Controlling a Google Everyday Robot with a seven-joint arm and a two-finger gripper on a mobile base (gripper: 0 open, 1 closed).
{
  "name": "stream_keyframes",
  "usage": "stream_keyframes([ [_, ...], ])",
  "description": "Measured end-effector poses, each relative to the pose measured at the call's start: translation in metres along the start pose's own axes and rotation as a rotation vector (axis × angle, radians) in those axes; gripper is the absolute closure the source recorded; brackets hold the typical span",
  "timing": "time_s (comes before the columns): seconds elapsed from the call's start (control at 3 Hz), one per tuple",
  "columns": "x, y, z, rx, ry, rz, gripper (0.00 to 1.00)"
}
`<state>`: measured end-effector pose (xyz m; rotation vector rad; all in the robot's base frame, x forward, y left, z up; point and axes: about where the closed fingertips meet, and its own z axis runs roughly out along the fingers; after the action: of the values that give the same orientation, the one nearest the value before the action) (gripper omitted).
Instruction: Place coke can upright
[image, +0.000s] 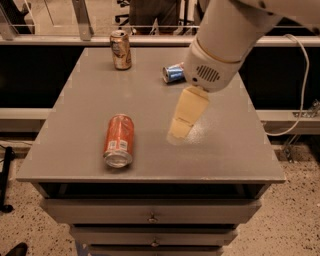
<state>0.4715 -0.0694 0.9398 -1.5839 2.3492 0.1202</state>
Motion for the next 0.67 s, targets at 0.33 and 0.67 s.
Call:
stream_keyframes([
  [0.33,-0.0399,0.0114,0.0080,0.002,-0.012,0.136,0.00],
  [0.67,-0.0386,0.0112,0.0066,0.005,-0.014,0.176,0.00],
])
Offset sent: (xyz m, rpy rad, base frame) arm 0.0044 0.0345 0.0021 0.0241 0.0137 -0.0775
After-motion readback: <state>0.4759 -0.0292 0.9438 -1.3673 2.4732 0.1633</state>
